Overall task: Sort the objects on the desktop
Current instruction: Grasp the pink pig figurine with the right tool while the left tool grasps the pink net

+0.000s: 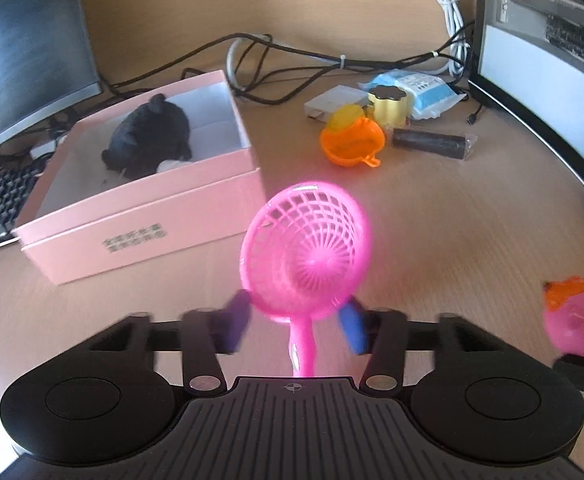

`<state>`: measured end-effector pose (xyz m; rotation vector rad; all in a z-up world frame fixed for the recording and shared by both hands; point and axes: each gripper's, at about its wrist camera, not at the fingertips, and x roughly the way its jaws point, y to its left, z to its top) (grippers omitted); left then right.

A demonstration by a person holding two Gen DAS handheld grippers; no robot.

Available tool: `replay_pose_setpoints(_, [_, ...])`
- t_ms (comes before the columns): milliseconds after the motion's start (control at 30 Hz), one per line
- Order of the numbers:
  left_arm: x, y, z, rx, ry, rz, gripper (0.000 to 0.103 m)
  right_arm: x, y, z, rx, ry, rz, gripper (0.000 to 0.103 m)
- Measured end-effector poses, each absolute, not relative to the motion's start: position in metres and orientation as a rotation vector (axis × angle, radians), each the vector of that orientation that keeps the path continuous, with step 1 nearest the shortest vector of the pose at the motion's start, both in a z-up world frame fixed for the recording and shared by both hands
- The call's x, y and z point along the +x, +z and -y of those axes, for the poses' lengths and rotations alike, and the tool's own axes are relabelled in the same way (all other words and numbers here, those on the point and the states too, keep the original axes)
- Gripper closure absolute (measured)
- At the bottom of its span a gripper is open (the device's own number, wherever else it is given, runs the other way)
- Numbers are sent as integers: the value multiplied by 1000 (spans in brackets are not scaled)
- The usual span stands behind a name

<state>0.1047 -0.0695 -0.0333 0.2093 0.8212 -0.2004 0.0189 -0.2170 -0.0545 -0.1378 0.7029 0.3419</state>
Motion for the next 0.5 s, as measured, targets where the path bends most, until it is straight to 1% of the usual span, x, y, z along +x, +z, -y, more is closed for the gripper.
replay_pose_setpoints(33, [99,-31,66,204,-201,-818,62,19,-54,214,-146,355,-702,61])
replay_pose_setpoints(100, [84,-26,54,191,-203,-813,63,19,-54,207,-164,389,-700,61])
replay_pose_setpoints(233, [61,-23,28,191,-154,-826,70,26,-60,192,-211,448,-704,61])
replay_pose_setpoints(300, [53,-20,17,193,-136,-824,70,31,-63,185,-230,470,-708,61])
replay_pose_setpoints(367, [45,-18,11,196,-154,-821,67,35,-66,178,-256,489,-702,61])
replay_pose_setpoints(400, [42,-17,8,186,-184,-814,59,36,-67,175,-268,495,-701,61])
replay_pose_setpoints(433, [40,-15,7,177,-210,-805,41,37,-69,172,-283,499,-697,61])
replay_pose_setpoints(467, [38,-14,8,175,-234,-788,33,37,-71,170,-306,497,-691,61])
replay_pose_setpoints(500, [36,-13,11,186,-254,-770,23,35,-73,167,-333,490,-683,61])
